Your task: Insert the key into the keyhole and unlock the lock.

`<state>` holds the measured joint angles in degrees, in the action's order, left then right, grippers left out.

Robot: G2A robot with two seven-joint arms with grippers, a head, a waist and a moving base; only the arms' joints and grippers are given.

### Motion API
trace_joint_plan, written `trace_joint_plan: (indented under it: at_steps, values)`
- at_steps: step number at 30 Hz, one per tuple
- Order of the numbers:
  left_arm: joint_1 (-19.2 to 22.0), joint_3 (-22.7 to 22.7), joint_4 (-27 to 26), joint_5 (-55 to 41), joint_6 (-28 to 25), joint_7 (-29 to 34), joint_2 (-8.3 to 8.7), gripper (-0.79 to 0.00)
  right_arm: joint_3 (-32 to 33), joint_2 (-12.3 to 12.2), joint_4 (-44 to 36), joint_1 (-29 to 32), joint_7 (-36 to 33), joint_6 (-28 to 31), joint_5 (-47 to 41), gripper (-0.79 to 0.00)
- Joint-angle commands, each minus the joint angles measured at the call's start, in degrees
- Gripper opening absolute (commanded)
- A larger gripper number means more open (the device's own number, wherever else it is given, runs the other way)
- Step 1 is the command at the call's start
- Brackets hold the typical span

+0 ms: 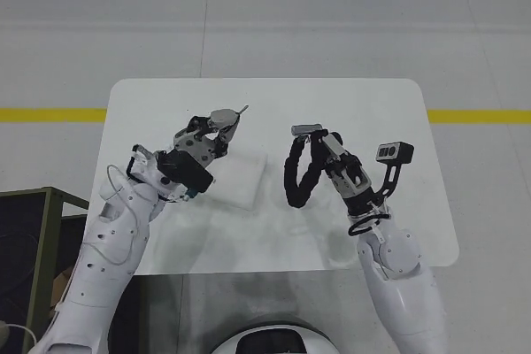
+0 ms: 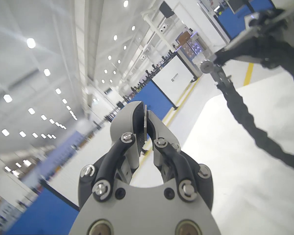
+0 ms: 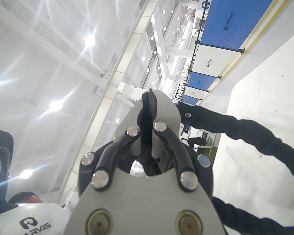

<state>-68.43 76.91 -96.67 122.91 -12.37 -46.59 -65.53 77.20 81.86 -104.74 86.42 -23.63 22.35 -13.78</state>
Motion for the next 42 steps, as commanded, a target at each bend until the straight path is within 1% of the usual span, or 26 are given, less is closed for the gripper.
trace_joint_plan:
  at_steps: [1,2,3,5,10,12,14,16,17,19,21,24,26,34,36,38,40,42]
  values:
    - [0.71,-0.35,1.5,10.37,7.69,-5.71,0.29,-0.785,0.4,-0.14,-0.33,0.11,-0.43,-0.29,-0.29,-0.785]
    - [0.89,-0.41,1.91,12.08,9.31,-6.62,0.36,-0.785,0.51,-0.18,-0.44,0.15,-0.58,-0.38,-0.37,-0.785]
    - [1.22,-0.68,2.46,14.83,11.83,-8.93,0.49,-0.785,0.73,-0.25,-0.63,0.19,-0.79,-0.51,-0.62,-0.785]
    - [1.25,-0.41,3.27,16.68,15.85,-10.85,0.6,-0.785,0.87,-0.37,-0.75,0.19,-1.64,-0.84,-0.87,-0.785]
    - [1.25,-0.41,3.27,16.68,15.85,-10.85,0.6,-0.785,1.17,-0.41,-0.81,0.17,-1.38,-0.46,-0.76,-0.785]
    - [0.29,-1.12,2.51,16.07,14.37,-11.7,0.62,-0.785,1.24,-0.57,-1.47,0.62,-2.16,-0.01,1.54,-0.785]
    - [0.8,-0.55,1.85,15.23,14.57,-15.84,0.85,-0.785,1.54,-0.82,-1.83,0.8,-3.11,0.69,5.29,-0.785]
    - [2.05,0.99,3.26,20.69,15.15,-20.78,1.6,-0.785,1.52,-1.01,-2.26,0.97,-4.24,0.49,6.01,-0.785]
    - [2.47,1.7,4.33,20.56,14.09,-22.53,1.84,-0.785,1.68,-1.13,-2.64,0.92,-5.17,0.23,6.06,-0.785]
    - [3.83,2.46,5.95,17.65,10.74,-28.4,2.22,-0.785,2.09,-1.4,-3.35,0.9,-6.96,0.17,6.75,-0.785]
    - [5.32,2.66,7.43,18.9,9.36,-33.49,2.7,-0.785,2.28,-1.65,-3.96,0.97,-8.91,-0.24,7.01,-0.785]
    - [6.6,2.34,8.54,20.13,11.15,-36.15,2.97,-0.785,2.25,-1.91,-4.52,1.03,-10.48,-1.31,6.83,-0.785]
    - [6.83,1.66,8.58,17.49,12.79,-35.95,2.74,-0.785,2.04,-2.05,-4.45,0.92,-11.29,-1.68,6.98,-0.785]
    - [6.82,1.49,8.57,17.27,12.97,-35.86,2.71,-0.785,1.95,-2.14,-4.53,1.06,-11.29,-1.51,7.27,-0.785]
    - [5.22,1.42,6.53,19.81,14.16,-32.9,2.82,-0.785,1.66,-2.2,-5.54,2.16,-10.63,-1.28,8.07,-0.785]
    - [3.99,1.48,5.61,20.04,13.15,-30.17,2.92,-0.785,1.43,-2.27,-6.06,2.49,-9.52,-0.55,9.85,-0.785]
    - [3.75,1.94,5.43,19.31,12.73,-28.71,3.01,-0.785,0.97,-2.29,-6.25,2.7,-8.19,0.56,11.2,-0.785]
    - [3.6,1.87,5.21,19.66,12.48,-28.52,3.15,-0.785,0.42,-2.38,-6.33,2.73,-7.89,1.28,13.35,-0.785]
